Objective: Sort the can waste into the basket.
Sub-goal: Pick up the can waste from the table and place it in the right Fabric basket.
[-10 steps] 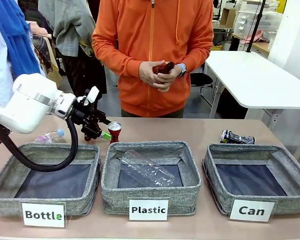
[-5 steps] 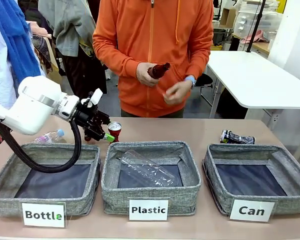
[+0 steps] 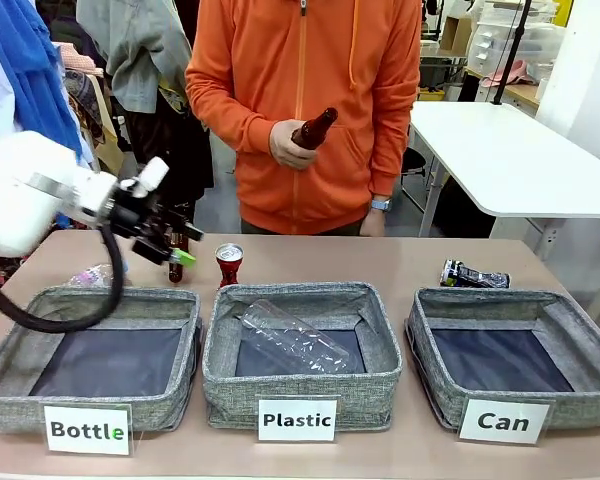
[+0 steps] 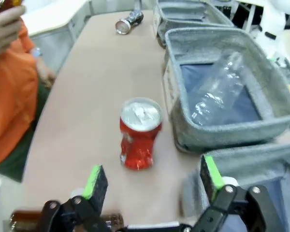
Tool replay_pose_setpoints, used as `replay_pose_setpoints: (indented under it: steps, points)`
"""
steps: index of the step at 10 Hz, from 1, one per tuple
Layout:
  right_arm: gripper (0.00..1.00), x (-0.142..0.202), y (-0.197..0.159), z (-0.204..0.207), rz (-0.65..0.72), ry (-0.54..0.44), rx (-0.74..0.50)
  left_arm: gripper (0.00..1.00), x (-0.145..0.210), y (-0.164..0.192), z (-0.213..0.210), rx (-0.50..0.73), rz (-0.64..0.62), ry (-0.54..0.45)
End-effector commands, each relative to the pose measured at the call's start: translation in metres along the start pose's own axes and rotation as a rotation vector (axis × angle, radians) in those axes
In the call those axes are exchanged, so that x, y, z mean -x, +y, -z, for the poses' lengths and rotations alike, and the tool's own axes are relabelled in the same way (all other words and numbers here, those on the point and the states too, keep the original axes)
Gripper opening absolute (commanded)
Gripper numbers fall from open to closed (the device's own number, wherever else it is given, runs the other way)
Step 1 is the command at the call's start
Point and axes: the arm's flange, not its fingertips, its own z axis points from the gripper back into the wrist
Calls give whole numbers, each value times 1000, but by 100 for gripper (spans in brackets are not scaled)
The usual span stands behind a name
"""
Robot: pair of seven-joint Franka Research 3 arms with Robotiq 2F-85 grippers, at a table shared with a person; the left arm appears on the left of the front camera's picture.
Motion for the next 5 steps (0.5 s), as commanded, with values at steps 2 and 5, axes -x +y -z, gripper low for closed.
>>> replay_pose_setpoints:
  steps: [2,5]
  points:
    - [100,-2,1,0,-20,-16,-22,100,-2,-93,-126,-73,41,-74]
    - [100,-2,1,0,-20,-16,-22,100,30,-170,-223,-249,-17,-222]
